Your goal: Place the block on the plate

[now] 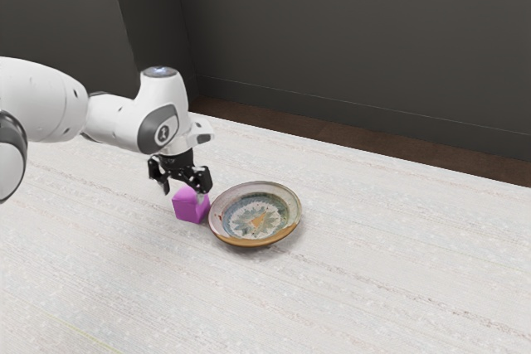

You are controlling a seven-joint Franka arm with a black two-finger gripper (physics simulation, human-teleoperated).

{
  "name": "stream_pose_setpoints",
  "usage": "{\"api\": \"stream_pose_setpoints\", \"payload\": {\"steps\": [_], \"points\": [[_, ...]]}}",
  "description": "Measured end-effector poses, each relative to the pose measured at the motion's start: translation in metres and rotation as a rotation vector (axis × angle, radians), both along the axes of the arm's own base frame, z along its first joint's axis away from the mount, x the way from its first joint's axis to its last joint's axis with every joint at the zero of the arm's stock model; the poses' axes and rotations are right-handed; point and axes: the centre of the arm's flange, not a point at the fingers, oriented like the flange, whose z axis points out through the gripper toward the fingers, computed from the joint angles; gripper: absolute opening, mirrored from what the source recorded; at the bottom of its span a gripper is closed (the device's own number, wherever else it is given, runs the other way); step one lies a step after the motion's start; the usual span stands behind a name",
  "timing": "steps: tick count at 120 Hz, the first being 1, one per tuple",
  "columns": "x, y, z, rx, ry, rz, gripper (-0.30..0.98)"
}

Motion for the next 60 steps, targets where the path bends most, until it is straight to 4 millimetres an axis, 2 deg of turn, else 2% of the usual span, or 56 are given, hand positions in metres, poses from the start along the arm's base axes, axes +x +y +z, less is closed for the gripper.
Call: {"api": "stream_pose_setpoints", "payload": {"steps": [32,60], "points": [[0.001,0.004,-0.005,-0.002,-0.029,0.108,0.69],[0.002,0.004,-0.023,-0.009,-0.025,0.175,0.66]]}}
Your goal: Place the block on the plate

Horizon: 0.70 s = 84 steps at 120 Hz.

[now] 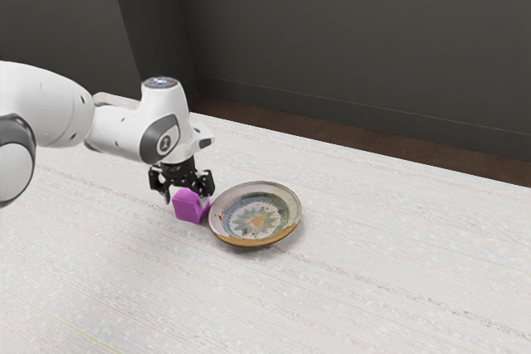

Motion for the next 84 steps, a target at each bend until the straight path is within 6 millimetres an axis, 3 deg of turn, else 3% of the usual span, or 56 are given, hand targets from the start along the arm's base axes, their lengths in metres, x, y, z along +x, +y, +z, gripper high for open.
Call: {"api": "stream_pose_setpoints", "payload": {"steps": [35,62,84], "points": [[0.005,-0.001,-0.011,0.002,-0.015,0.044,0.53],[0.006,0.003,-0.019,-0.003,-0.024,0.082,0.52],[0.007,0.007,-0.004,-0.008,-0.050,0.103,0.47]]}}
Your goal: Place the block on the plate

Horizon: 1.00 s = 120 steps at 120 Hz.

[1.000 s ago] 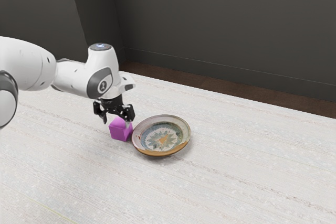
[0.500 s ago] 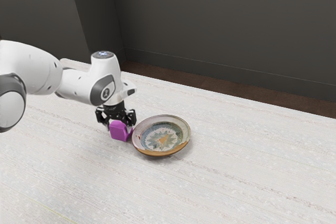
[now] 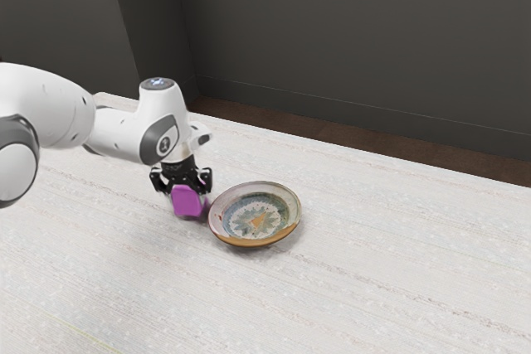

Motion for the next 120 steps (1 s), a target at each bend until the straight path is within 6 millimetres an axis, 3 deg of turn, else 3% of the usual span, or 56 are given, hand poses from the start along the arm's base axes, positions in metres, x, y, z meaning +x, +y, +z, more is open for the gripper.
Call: {"api": "stream_pose_setpoints", "payload": {"steps": [16,33,49,63,74,88,105,112,120], "points": [[0.000,0.003,0.012,-0.002,-0.016,0.011,0.46],[-0.007,-0.007,0.052,-0.011,-0.066,0.001,0.46],[-0.010,-0.065,0.089,-0.019,-0.118,-0.090,0.45],[-0.012,-0.129,0.092,-0.025,-0.128,-0.189,0.45],[-0.013,-0.159,0.085,-0.026,-0.122,-0.234,0.45],[-0.010,-0.175,0.073,-0.027,-0.111,-0.252,0.46],[-0.009,-0.178,0.066,-0.028,-0.102,-0.251,0.56],[-0.009,-0.177,0.072,-0.030,-0.112,-0.249,0.59],[-0.009,-0.175,0.093,-0.031,-0.141,-0.251,0.61]]}}
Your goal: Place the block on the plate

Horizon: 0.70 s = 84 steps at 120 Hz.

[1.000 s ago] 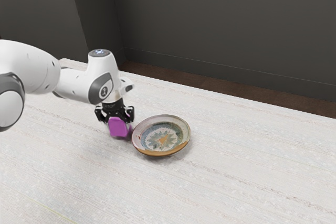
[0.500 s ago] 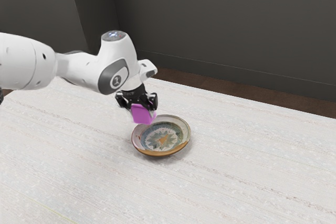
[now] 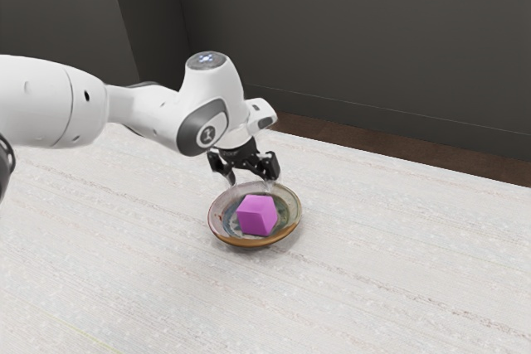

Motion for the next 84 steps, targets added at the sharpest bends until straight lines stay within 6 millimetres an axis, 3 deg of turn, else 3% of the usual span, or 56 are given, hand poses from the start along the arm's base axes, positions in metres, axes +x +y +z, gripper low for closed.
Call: {"api": "stream_pose_setpoints", "payload": {"steps": [36,52,65,84], "points": [[-0.028,0.028,0.099,0.003,0.022,-0.073,0.67],[-0.026,0.034,0.140,0.019,0.062,-0.143,0.68],[-0.024,0.042,0.188,0.027,0.078,-0.182,0.68],[-0.031,0.060,0.220,0.032,0.128,-0.228,0.68]]}}
